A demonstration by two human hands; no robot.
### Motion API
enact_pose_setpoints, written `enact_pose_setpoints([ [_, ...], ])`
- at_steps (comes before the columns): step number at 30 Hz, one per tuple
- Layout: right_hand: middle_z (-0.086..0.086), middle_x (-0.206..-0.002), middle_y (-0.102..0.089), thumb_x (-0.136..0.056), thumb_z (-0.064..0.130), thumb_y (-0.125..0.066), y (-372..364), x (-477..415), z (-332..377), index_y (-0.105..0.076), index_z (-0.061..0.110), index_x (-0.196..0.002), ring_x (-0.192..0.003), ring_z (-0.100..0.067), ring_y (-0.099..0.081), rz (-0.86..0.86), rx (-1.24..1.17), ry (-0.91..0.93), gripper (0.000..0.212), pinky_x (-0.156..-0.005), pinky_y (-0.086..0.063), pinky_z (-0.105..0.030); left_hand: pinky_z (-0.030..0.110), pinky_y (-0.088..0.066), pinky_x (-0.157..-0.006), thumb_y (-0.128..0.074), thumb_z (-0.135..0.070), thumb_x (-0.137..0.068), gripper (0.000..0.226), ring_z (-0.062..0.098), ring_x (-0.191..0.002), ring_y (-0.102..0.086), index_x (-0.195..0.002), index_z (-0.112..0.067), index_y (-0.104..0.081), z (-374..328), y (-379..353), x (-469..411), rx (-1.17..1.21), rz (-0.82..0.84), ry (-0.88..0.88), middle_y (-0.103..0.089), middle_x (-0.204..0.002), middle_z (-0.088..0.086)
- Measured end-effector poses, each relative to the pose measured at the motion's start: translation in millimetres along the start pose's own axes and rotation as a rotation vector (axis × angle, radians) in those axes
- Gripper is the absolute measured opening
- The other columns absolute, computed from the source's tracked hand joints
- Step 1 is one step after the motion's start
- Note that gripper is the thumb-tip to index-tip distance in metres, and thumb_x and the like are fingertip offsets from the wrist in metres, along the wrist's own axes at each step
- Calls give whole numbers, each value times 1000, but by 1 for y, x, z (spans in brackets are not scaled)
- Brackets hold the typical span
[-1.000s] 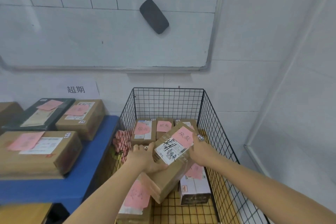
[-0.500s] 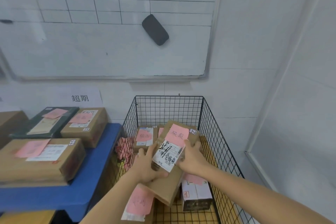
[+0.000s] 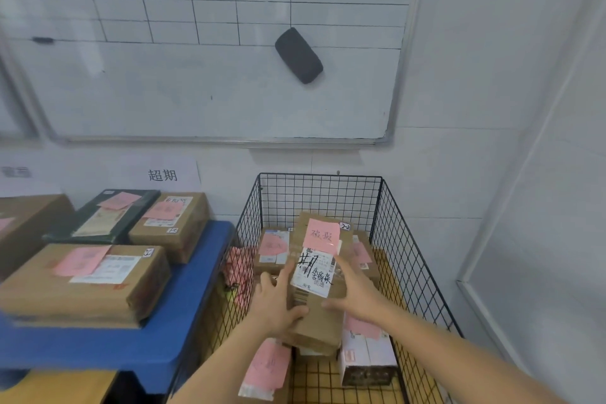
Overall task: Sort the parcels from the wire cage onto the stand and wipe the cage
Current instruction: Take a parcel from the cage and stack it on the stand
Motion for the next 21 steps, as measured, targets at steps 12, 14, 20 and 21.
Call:
enact_pose_setpoints([
  [12,4,-160,-11,-91,32,-63,-5,3,-1,10,35,-152,-141,-17,-30,95,-50,-15,95,-113,-34,-40,46,-33,-109,-63,-66,-74,92,27,-126,-28,-147,-45,-10,5,-1,-5,56,90,-35,-21,-125,3],
  [14,4,-162,-2,-87,40,-66,-3,3,0,9,36,-152,-145,-19,-21,93,-6,-3,99,-116,-28,-45,45,-32,-110,-60,-72,-70,97,27,-127,-26,-147,-45,-9,3,-2,-3,30,80,-31,-21,-127,3],
  [20,-2,-159,-19,-84,46,-67,-12,2,-12,3,25,-155,-140,-21,-31,117,-8,-59,102,-114,-33,-43,46,-25,-115,-58,-70,-75,98,31,-141,-20,-148,-45,2,-10,-17,3,283,183,23,-16,-154,12],
  [21,-1,-158,-21,-83,46,-68,-12,1,-12,3,25,-155,-140,-20,-32,121,-14,-57,103,-113,-34,-44,45,-28,-114,-57,-71,-74,99,30,-139,-25,-148,-46,4,-11,-18,2,304,181,26,-19,-154,10],
])
Point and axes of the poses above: each hand's wrist, its own x-axis away from the middle knuckle, its own y-axis out of the back of the hand, z = x × y, the point moved 5 cm from there along -x, towards the middle knuckle
